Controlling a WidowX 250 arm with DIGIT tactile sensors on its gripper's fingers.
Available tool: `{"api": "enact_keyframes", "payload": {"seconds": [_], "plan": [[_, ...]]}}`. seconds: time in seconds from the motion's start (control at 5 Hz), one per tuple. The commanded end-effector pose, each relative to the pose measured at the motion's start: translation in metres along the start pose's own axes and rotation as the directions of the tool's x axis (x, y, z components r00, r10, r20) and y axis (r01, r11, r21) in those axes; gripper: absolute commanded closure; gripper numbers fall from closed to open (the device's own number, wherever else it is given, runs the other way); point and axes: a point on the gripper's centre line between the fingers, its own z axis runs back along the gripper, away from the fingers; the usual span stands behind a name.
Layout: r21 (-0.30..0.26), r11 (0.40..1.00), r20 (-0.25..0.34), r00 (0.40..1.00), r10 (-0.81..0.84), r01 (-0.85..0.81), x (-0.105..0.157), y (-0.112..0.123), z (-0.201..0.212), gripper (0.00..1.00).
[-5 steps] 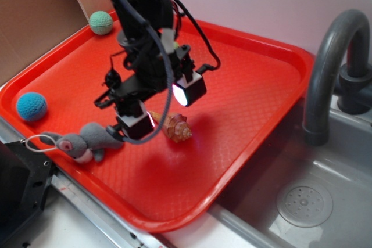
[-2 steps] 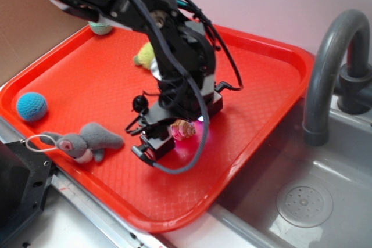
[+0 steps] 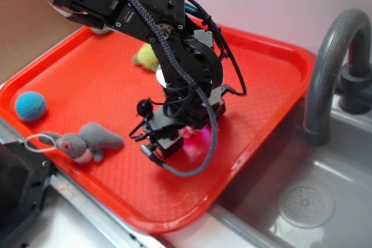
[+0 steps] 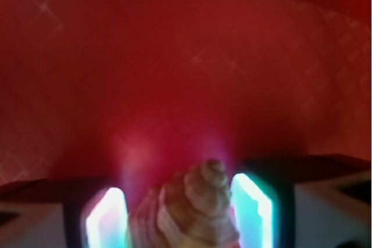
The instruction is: Grab the shell.
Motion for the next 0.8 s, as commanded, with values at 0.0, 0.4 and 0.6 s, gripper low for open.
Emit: {"api": "enact_keyframes", "payload": {"seconds": [0.0,0.4,0.6], "plan": [[0.034,0.987,0.031,0.988,0.154,-0.155,-0.016,0.001,0.03,1.0],[0.07,0.783,0.077,0.786,0.613,-0.618,-0.101,0.016,0.12,1.0],[0.063,0.603,0.089,0.607,0.79,-0.795,-0.132,-0.007,0.15,1.0]]}}
